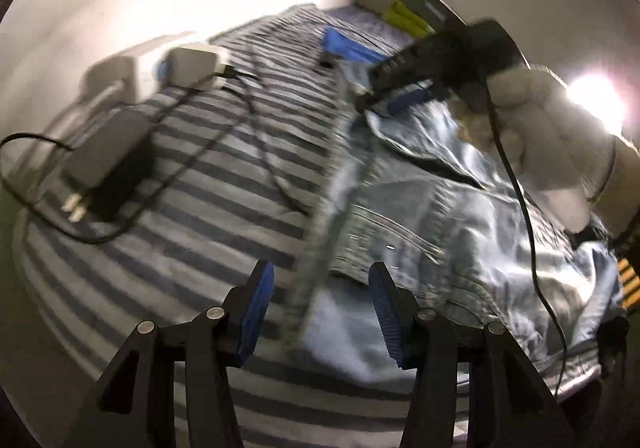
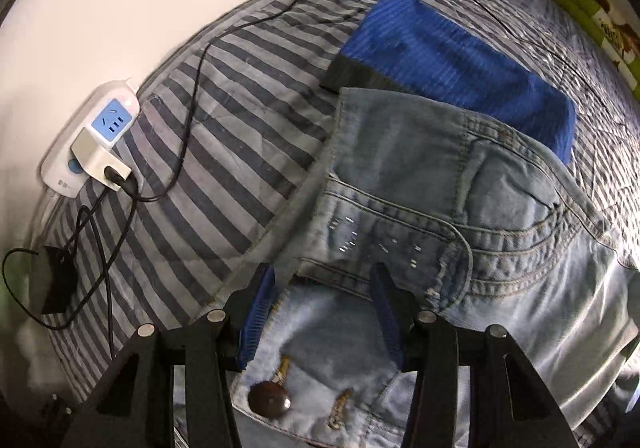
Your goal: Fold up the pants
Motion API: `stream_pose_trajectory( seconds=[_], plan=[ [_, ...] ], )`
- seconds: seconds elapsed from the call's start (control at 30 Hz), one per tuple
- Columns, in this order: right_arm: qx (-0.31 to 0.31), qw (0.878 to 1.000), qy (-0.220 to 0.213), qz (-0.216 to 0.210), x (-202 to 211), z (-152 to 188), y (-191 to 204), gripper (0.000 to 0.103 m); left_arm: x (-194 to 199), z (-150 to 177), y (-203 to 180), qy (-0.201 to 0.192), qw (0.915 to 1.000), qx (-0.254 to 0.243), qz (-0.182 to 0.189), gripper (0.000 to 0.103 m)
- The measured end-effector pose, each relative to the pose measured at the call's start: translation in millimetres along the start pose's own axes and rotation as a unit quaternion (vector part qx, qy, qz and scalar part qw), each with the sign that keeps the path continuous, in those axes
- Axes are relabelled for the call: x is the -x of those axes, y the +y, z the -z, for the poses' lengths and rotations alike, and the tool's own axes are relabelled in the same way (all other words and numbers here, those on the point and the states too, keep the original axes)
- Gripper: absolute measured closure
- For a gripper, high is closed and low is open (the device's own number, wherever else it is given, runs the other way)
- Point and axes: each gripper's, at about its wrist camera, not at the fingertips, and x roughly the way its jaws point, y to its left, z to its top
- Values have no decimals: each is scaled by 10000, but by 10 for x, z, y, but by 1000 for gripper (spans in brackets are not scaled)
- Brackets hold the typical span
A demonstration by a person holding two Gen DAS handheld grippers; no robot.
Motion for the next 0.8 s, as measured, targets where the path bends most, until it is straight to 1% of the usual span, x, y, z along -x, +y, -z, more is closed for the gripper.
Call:
stream_pose_trajectory(
  seconds=[0.07,0.17,0.3,0.37,0.43,0.47,0.5,0.53,0.57,0.63,0.7,0.73,0.77,0.8],
  plan=[
    [-46,10000,30,-71,21,-6,-37,60,-52,7,-61,111,9998,-146,-57,50],
    [-71,9999,64,-118,14,-17,-59,60,-134,24,-103,191,9989,-236,-355,50],
    [39,9999,131,53,-39,-33,-10,60,-141,32,-100,204,9988,-238,-374,50],
    [88,9999,129,56,-27,-19,-5,60,-162,43,-115,224,9987,-269,-382,51],
    [34,9999,154,-43,-16,-16,-42,60,-157,52,-120,252,9984,-287,-408,53],
    [-108,9998,139,-135,-2,-33,-76,60,-150,59,-109,252,9985,-271,-396,58],
    [-215,9995,142,-200,9,-41,-97,58,-139,61,-98,253,9986,-246,-388,65],
    [-305,9990,159,-278,12,-51,-105,58,-124,66,-79,250,9988,-210,-358,69],
    [-293,9990,179,-269,3,-59,-90,58,-115,70,-64,252,9990,-178,-335,74],
    [-84,9997,232,8,-47,-64,-5,58,-98,94,-42,235,9991,-138,-318,75],
    [109,9993,250,273,-90,-48,88,58,-113,110,-65,199,9988,-180,-402,75],
    [149,9989,234,368,-89,-38,117,60,-116,115,-85,186,9986,-215,-443,75],
    [157,9987,214,431,-77,-26,132,70,-119,117,-110,180,9984,-277,-470,75],
    [137,9988,215,410,-56,-15,131,78,-121,117,-140,172,9979,-346,-516,75]
  ],
)
